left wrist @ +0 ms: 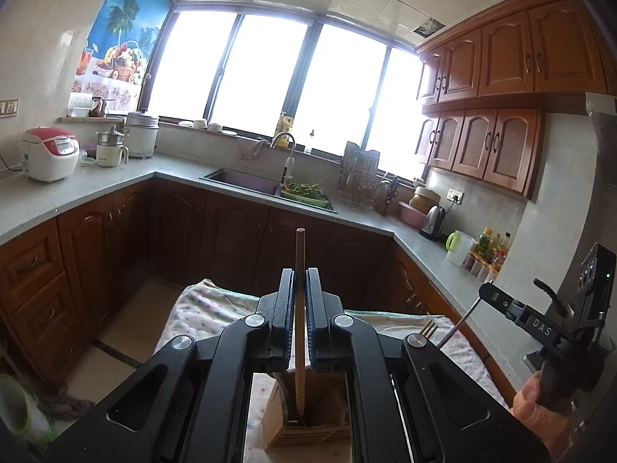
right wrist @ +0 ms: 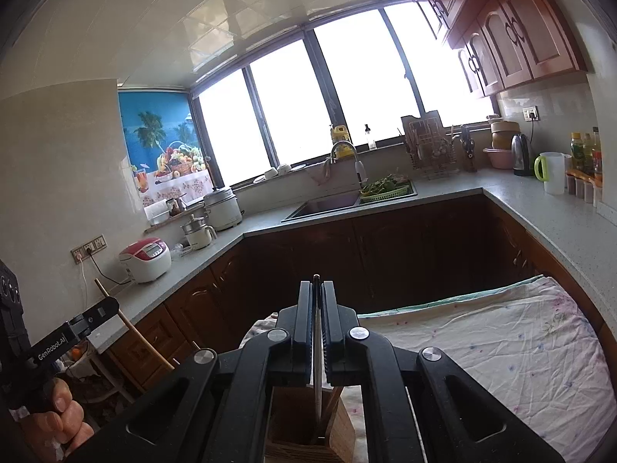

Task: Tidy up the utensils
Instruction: 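Lift both held chopsticks and carry them over the wooden holder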

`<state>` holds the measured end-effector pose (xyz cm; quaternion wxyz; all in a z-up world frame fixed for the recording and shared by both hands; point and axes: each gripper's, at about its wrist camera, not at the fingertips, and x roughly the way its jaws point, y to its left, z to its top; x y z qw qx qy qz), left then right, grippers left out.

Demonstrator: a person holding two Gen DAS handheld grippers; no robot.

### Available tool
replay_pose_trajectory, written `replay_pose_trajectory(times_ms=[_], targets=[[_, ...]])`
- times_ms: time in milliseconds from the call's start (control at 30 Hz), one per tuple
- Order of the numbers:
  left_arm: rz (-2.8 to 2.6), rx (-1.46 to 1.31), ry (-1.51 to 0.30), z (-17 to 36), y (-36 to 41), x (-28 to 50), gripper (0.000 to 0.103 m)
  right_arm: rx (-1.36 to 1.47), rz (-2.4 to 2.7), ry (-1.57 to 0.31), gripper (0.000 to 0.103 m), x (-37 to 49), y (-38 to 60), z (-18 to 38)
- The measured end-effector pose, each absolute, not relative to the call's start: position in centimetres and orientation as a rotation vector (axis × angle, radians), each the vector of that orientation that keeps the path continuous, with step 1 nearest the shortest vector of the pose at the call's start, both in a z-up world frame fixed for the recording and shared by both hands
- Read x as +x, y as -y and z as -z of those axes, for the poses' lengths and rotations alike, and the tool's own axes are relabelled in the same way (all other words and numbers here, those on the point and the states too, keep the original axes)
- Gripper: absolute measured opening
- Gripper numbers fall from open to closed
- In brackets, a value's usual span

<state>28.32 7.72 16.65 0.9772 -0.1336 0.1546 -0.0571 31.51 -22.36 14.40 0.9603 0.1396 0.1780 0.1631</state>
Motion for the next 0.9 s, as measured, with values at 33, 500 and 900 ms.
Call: replay_pose_trajectory(times_ms=[33, 500, 900], targets=[[0.108, -0.280, -0.317, -16.1, -7.9, 28.5, 0.004, 0.284, -0.329, -0.366, 0.004, 31.7, 22.2, -14.0], [0.104, -0.338, -0.454, -9.7, -7.4, 30.1, 0.005, 0.327, -0.324, -0.511, 0.004, 33.5, 21.0, -7.7], [0.091, -0.295, -0.474, -9.0, -6.5, 30.7, 0.006, 0.330, -0.316, -0.538, 0.005, 34.0, 20.9, -7.0]])
